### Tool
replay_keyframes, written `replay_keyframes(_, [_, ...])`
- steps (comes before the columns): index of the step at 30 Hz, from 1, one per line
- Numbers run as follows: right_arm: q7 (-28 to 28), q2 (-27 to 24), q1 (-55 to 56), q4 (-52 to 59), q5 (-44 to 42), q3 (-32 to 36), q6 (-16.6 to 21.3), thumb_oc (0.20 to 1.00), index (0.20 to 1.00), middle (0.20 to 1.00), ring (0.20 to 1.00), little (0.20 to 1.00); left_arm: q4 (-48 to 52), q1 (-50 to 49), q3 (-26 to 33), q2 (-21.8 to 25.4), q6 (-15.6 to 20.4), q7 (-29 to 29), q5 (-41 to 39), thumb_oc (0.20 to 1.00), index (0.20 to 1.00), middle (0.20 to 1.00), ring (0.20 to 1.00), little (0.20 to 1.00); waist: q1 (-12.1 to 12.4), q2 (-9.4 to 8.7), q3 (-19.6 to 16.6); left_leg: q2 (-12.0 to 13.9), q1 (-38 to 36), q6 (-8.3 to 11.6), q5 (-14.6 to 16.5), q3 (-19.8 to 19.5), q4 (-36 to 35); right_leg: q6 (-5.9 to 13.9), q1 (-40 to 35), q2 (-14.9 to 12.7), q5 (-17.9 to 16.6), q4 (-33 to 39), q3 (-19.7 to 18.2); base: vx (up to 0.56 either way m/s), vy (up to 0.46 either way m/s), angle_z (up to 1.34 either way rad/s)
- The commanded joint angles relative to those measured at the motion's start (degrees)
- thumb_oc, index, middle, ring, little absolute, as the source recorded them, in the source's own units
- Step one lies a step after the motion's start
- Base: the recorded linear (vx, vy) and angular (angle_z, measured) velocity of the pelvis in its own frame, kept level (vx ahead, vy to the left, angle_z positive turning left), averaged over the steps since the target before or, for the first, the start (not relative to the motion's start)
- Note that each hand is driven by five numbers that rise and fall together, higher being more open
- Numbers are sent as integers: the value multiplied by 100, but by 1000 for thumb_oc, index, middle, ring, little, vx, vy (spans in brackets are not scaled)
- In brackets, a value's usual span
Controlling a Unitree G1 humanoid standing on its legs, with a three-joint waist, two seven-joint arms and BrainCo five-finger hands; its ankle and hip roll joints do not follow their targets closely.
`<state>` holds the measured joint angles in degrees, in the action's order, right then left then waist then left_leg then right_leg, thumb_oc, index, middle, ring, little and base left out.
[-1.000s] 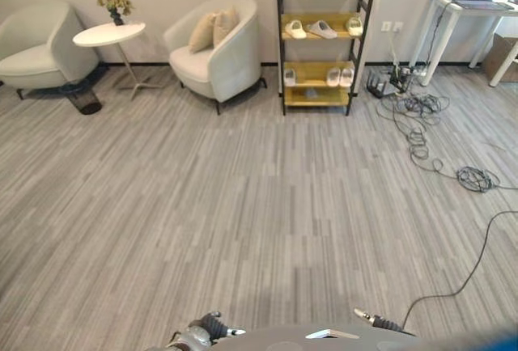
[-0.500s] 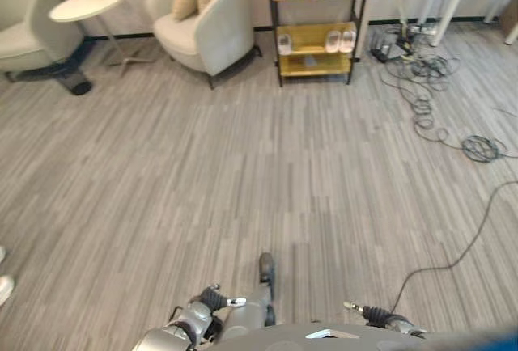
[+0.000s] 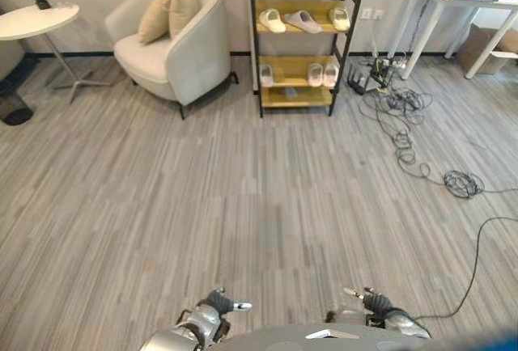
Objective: Arrange the slippers neatly on the shoe rack.
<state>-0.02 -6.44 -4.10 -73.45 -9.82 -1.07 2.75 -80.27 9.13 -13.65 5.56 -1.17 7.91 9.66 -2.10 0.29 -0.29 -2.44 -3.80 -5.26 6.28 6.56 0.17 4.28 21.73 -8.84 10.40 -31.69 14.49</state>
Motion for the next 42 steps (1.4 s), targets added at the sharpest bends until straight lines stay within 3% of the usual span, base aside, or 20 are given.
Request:
replay_keyframes(1, [80,493,257,-596,47,27,-107,1000,1000,1000,1000,1000,-399,28,-138,-142,-34,134,134,1000,1000,1000,1000,1000,10,-199,29,-25,-122,343,33,171,161,194,-603,229,-1252,2095,-613,357,-60,61])
replay_keyframes(3, [125,488,339,-746,10,129,-163,1000,1000,1000,1000,1000,-543,36,-221,-176,-57,122,209,1000,1000,1000,1000,1000,-150,-266,41,-36,-531,409,272,-54,54,458,-323,150,-1755,3142,-1355,561,-141,43])
replay_keyframes(5, [153,461,451,-873,19,159,-182,1000,1000,1000,1000,1000,-562,9,-244,-214,-17,74,234,1000,1000,1000,1000,1000,-192,-255,38,4,-777,435,404,-154,21,520,-302,83,-1890,3308,-1246,531,-177,42])
replay_keyframes(8, [139,423,583,-1002,51,211,-203,1000,1000,1000,1000,1000,-538,-90,-289,-247,20,56,342,1000,1000,1000,1000,1000,-253,-300,-111,37,-1052,519,492,-318,20,270,-632,125,-2117,3251,-913,499,-299,59])
replay_keyframes(9, [95,410,634,-1055,46,211,-190,1000,1000,1000,1000,1000,-557,-192,-311,-264,34,187,373,1000,1000,1000,1000,1000,-297,-233,-202,290,-1103,772,356,-329,234,-8,-783,325,-2058,3049,-945,726,-571,64])
replay_keyframes(10, [70,358,646,-1124,-70,365,-197,1000,1000,1000,1000,1000,-632,-337,-252,-246,9,286,312,1000,1000,1000,1000,1000,-332,-147,-275,609,-968,1076,-51,-263,1056,-265,-911,623,-1855,2846,-1047,940,-867,52])
replay_keyframes(11, [51,316,610,-1103,-216,500,-189,1000,1000,1000,1000,1000,-556,-327,-169,-257,-23,306,274,1000,1000,1000,1000,1000,-333,-276,-224,1136,-48,1192,-1039,-67,3201,-495,-1363,760,-1593,2893,-1051,766,-776,11])
replay_keyframes(12, [52,302,587,-1047,-206,504,-204,1000,1000,1000,1000,1000,-496,-308,-145,-246,-27,363,263,1000,1000,1000,1000,1000,-288,-355,-201,1240,138,1074,-1158,33,3765,-580,-1465,801,-1493,2887,-1114,564,-637,-20])
replay_keyframes(15, [31,221,539,-945,-197,531,-207,1000,1000,1000,1000,1000,-393,-304,-136,-213,6,438,244,1000,1000,1000,1000,1000,-191,-431,-143,1272,676,760,-750,177,4246,-636,-1672,842,-1303,2848,-1177,340,-225,-62])
replay_keyframes(16, [-10,233,446,-912,-201,521,-169,1000,1000,1000,1000,1000,-243,-353,86,-315,102,329,-58,1000,1000,1000,1000,1000,36,-526,-113,978,1390,663,-19,513,3598,-672,-2096,852,-1092,2856,-1218,582,-107,-38])
replay_keyframes(18, [54,284,402,-993,-326,522,-203,1000,1000,1000,1000,1000,69,-403,797,-370,164,60,-832,1000,1000,1000,1000,1000,288,-534,-59,659,1667,686,-168,448,2714,-707,-2428,997,-995,2815,-1278,594,-61,-21])
replay_keyframes(21, [-66,360,334,-1120,-334,409,-198,1000,1000,1000,1000,1000,190,-404,1501,-451,238,24,-1774,1000,1000,1000,1000,1000,599,-417,12,463,1773,913,-1017,-140,891,-690,-3042,1246,-740,2950,-1347,502,27,-83])
replay_keyframes(26, [-94,515,405,-1222,-334,407,-217,1000,1000,1000,1000,1000,-190,-590,1955,-322,246,308,-2178,1000,1000,1000,1000,1000,664,-380,-188,545,1388,860,-1226,264,434,-611,-3333,1280,-559,3008,-1247,369,104,-15])
replay_keyframes(29, [-125,558,526,-1304,-392,461,-227,1000,1000,1000,1000,1000,-560,-741,2144,-134,300,546,-2244,1000,1000,1000,1000,1000,686,-482,-480,296,1089,702,-1148,324,250,-429,-3495,1138,-395,2899,-1129,367,219,19])
replay_keyframes(31, [-86,620,568,-1306,-430,480,-232,1000,1000,1000,1000,1000,-624,-737,2259,-14,278,575,-2323,1000,1000,1000,1000,1000,719,-546,-551,166,964,541,-1007,331,242,-235,-3412,1044,-498,2452,-1040,247,207,52])
replay_keyframes(33, [-90,614,594,-1321,-473,534,-212,1000,1000,1000,1000,1000,-650,-735,2206,65,256,597,-2233,1000,1000,1000,1000,1000,738,-561,-564,46,841,382,-863,322,245,260,-3073,899,-812,1534,-897,161,185,59])
replay_keyframes(34, [-90,615,594,-1321,-473,535,-212,1000,1000,1000,1000,1000,-651,-734,2206,66,256,596,-2233,1000,1000,1000,1000,1000,737,-569,-568,37,847,378,-862,324,247,264,-3057,890,-795,1508,-897,165,228,31])
replay_keyframes(35, [-88,584,553,-1317,-503,579,-196,1000,1000,1000,1000,1000,-658,-676,2131,64,251,630,-2196,1000,1000,1000,1000,1000,679,-504,-501,-34,702,276,-801,268,230,758,-2597,740,-1484,478,-804,228,258,13])
replay_keyframes(38, [-105,578,580,-1266,-480,618,-187,1000,1000,1000,1000,1000,-716,-612,1954,114,235,690,-1994,1000,1000,1000,1000,1000,559,-340,-460,3,399,207,-675,61,107,540,-1952,630,-1194,-275,-721,196,160,34])
replay_keyframes(42, [-107,592,598,-1221,-427,574,-200,1000,1000,1000,1000,1000,-716,-576,1818,98,252,711,-1857,1000,1000,1000,1000,1000,437,-248,-380,87,163,251,-469,-146,90,124,-1657,443,-611,624,-611,197,2,59])
